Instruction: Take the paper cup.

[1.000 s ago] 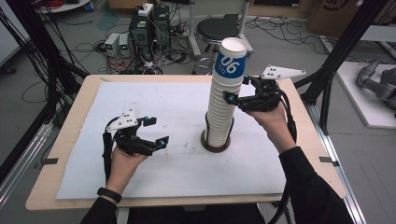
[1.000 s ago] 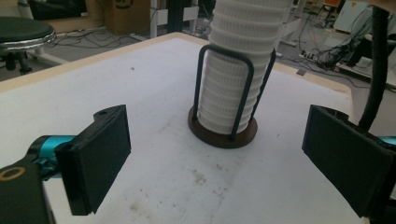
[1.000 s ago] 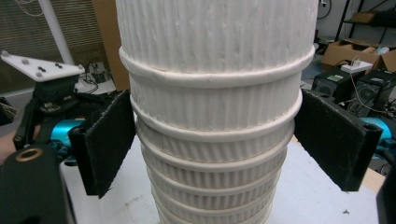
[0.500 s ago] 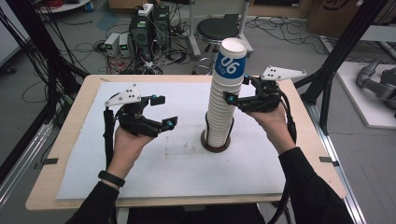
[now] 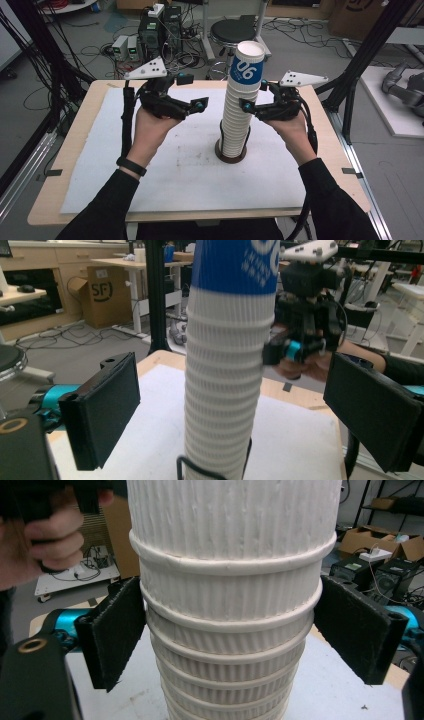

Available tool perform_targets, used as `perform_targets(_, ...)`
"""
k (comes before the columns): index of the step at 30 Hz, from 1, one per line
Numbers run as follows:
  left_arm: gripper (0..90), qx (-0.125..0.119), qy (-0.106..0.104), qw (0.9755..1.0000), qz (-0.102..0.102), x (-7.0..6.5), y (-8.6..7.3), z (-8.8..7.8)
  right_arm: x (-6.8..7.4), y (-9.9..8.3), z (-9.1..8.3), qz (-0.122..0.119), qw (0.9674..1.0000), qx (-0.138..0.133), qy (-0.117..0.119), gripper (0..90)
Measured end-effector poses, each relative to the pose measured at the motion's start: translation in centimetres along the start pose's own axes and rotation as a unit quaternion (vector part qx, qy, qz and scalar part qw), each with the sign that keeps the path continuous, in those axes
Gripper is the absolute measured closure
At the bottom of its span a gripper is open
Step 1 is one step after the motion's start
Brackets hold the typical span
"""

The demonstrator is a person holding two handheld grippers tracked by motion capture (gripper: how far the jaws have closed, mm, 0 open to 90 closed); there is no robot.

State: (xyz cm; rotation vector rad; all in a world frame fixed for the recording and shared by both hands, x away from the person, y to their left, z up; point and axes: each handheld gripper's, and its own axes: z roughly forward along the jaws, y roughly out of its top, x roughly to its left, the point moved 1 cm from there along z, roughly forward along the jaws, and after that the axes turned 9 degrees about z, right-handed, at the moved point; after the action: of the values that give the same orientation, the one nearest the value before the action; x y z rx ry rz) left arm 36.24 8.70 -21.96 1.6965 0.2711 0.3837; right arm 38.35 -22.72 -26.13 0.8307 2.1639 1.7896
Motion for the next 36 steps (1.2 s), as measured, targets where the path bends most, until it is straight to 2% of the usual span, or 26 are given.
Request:
perform_targets(8, 8.0, -0.014, -0.006, 0.9999, 0.005, 0.5, 3.4, 2.3, 0.0, 0.0, 0.0, -0.003, 1.0, -0.001, -0.002, 14.5)
perform_targets(13, 8.4, -0.028, -0.013, 0.9995, -0.005, 1.0, 4.9, 3.4, 0.1, 0.0, 0.0, -0.005, 1.0, -0.002, -0.003, 14.5)
perform_targets(19, 9.0, -0.023, -0.024, 0.9994, -0.012, 1.4, 6.4, 5.0, 0.2, 0.0, 0.0, -0.003, 1.0, 0.0, -0.003, 14.5)
perform_targets(22, 9.0, -0.018, -0.025, 0.9995, -0.008, 1.4, 7.1, 5.8, 0.2, 0.0, 0.0, -0.004, 1.0, -0.001, -0.003, 14.5)
perform_targets(26, 11.7, -0.012, -0.021, 0.9997, -0.004, 1.4, 7.8, 6.8, 0.2, 0.0, 0.0, -0.004, 1.0, -0.001, -0.003, 14.5)
perform_targets(30, 14.7, -0.006, -0.03, 0.9995, -0.004, 1.5, 8.0, 7.8, 0.2, 0.0, 0.0, -0.005, 1.0, 0.0, -0.004, 14.5)
perform_targets(36, 23.0, -0.002, -0.041, 0.999, -0.017, 1.7, 7.9, 8.8, 0.2, 0.0, -0.1, -0.007, 1.0, 0.0, -0.006, 14.5)
